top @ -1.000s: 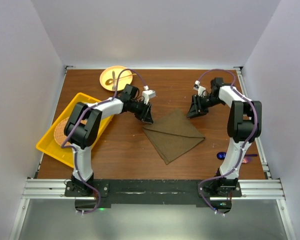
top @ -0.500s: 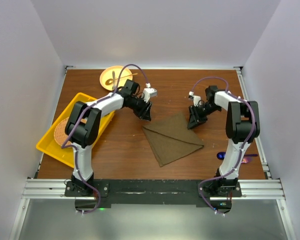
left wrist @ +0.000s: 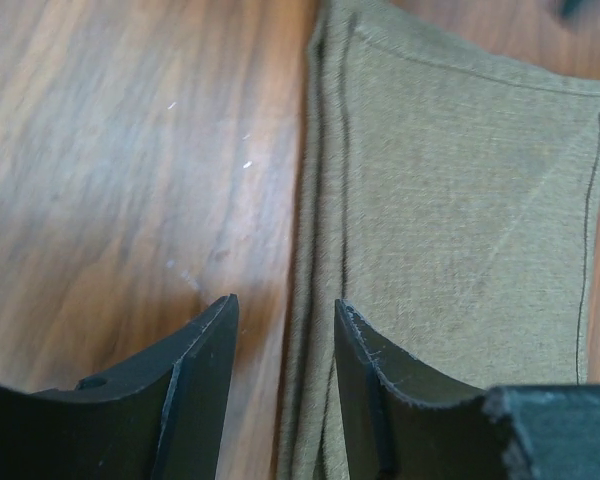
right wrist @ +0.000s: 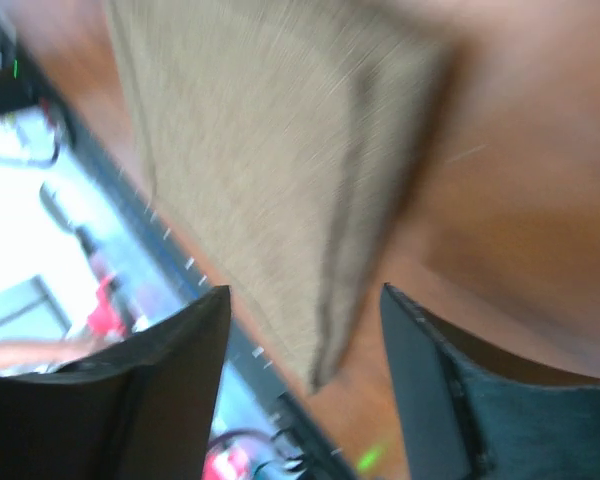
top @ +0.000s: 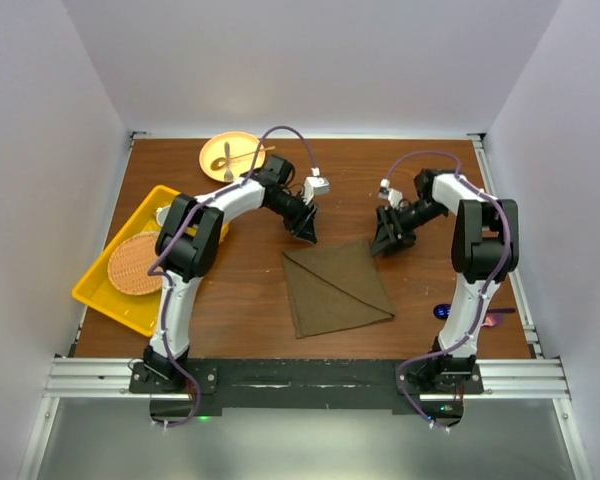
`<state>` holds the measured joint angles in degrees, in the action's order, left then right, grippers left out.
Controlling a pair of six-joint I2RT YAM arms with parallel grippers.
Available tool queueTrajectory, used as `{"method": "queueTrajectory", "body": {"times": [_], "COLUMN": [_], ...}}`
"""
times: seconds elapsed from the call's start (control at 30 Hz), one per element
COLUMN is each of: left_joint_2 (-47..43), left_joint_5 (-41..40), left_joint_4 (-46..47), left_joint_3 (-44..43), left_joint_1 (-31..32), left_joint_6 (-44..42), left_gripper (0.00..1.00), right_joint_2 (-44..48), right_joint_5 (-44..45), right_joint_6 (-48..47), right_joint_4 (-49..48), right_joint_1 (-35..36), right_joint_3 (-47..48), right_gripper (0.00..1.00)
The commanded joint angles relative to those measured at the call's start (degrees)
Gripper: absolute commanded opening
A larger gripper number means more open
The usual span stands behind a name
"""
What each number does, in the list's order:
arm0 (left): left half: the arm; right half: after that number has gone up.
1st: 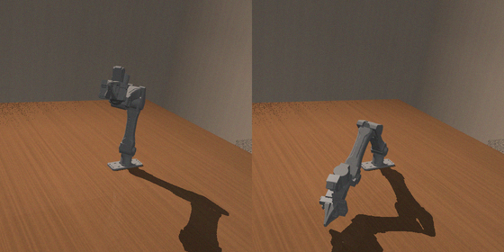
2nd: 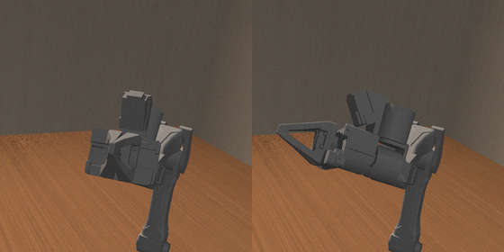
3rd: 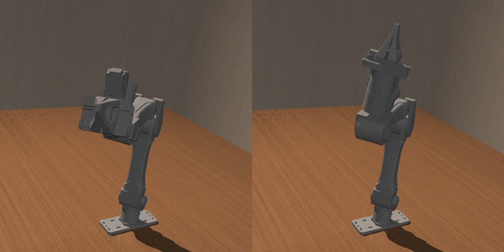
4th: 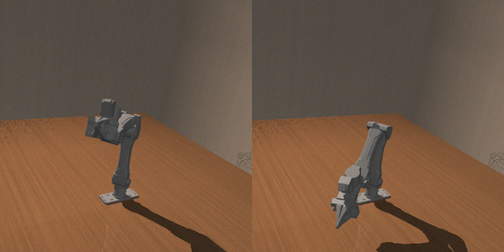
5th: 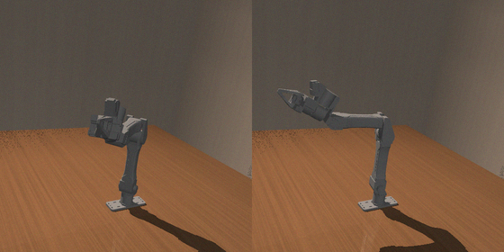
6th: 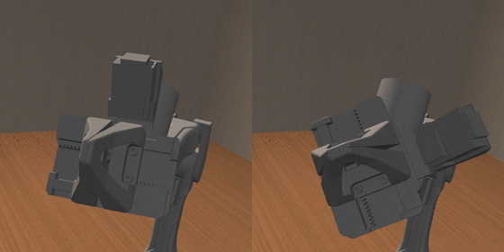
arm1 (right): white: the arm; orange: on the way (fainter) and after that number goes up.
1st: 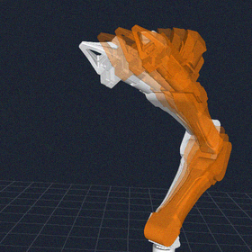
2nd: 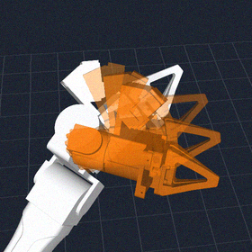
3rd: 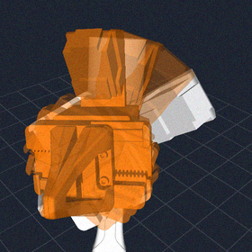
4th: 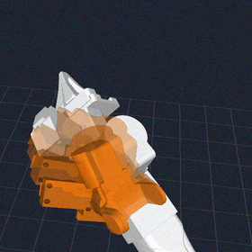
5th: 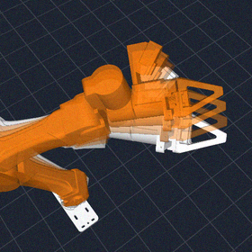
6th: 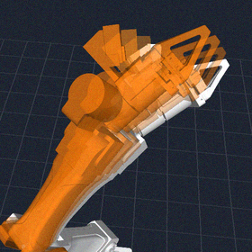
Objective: Fold the napkin into a case and place the utensils inside
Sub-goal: Pick up the upper triangle-folded napkin from the center of the board.
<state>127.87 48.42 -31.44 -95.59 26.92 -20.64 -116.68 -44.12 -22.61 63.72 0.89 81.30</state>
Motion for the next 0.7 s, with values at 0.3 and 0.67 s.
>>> {"method": "queueTrajectory", "body": {"times": [0.3,0.67], "left_joint_2": [3.43,2.21], "left_joint_5": [4.31,4.57], "left_joint_4": [7.27,9.47], "left_joint_3": [-2.58,-0.83], "left_joint_1": [4.55,5.78], "left_joint_6": [-1.33,-3.53], "left_gripper": [0.48,0.15], "right_joint_2": [-10.40,-13.92], "right_joint_5": [-3.33,-6.59], "right_joint_6": [2.57,-0.06], "right_joint_4": [-6.86,-7.74], "right_joint_1": [-1.59,0.87], "right_joint_3": [15.65,12.13], "right_gripper": [0.73,0.71]}}
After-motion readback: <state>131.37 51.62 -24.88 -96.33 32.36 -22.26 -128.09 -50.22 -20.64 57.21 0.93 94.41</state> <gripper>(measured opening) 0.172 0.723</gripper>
